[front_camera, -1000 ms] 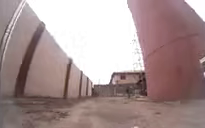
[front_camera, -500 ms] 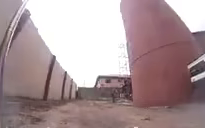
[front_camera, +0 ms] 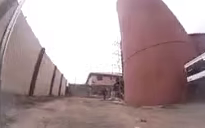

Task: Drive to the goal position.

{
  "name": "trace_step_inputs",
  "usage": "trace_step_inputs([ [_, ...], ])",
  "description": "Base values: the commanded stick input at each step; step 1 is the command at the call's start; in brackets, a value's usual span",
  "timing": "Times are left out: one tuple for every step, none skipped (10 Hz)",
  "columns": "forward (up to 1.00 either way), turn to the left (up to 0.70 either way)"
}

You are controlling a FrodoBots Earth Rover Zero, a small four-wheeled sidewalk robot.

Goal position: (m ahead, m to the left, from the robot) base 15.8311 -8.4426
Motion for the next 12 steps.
trace_step_inputs([
  [0.84,0.03],
  [0.84,0.03],
  [0.84,0.03],
  [0.84,0.03],
  [0.84,0.03],
  [0.84,0.03],
  [0.84,0.03],
  [0.84,0.03],
  [0.84,0.03],
  [0.84,0.03],
  [0.84,0.03],
  [0.84,0.03],
])
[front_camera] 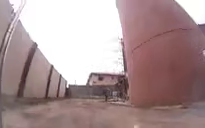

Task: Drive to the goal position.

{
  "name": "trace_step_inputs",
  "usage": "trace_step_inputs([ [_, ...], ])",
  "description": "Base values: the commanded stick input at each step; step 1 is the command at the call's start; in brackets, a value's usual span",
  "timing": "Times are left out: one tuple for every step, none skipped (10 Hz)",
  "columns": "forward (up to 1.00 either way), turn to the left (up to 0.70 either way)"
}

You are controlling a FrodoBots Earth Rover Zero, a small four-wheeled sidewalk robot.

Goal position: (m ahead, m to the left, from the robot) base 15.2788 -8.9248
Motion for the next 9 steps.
trace_step_inputs([
  [0.84,0.03],
  [0.84,0.03],
  [0.84,0.03],
  [0.84,-0.34],
  [0.84,-0.34],
  [0.84,0.00],
  [0.84,0.02],
  [0.84,0.03],
  [0.84,0.03],
])
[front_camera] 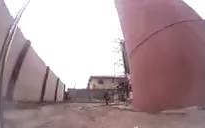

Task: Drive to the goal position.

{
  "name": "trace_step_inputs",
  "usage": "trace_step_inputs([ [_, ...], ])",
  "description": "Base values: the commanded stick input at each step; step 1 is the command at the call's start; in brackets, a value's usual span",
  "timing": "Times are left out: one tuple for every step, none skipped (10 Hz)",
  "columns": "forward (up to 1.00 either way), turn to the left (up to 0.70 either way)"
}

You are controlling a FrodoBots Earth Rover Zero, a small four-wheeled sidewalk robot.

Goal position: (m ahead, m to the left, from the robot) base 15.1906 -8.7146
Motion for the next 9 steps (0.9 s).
trace_step_inputs([
  [0.84,0.03],
  [0.84,0.03],
  [0.84,0.03],
  [0.84,0.03],
  [0.84,0.03],
  [0.84,0.03],
  [0.84,0.03],
  [0.84,0.03],
  [0.84,0.03],
])
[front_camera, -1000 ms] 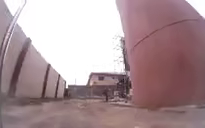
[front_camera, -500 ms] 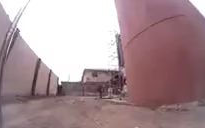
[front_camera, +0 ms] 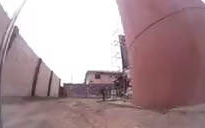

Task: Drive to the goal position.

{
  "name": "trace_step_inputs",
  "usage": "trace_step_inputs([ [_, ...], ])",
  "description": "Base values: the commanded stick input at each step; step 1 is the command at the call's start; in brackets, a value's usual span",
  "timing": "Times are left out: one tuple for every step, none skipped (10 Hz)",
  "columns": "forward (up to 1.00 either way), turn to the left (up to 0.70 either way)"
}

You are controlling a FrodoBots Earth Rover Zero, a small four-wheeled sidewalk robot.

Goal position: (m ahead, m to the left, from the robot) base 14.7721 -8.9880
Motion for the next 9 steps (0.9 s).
trace_step_inputs([
  [0.84,0.03],
  [0.84,0.03],
  [0.84,0.03],
  [0.84,0.03],
  [0.84,0.03],
  [0.84,0.03],
  [0.84,0.03],
  [0.84,0.03],
  [0.84,0.03],
])
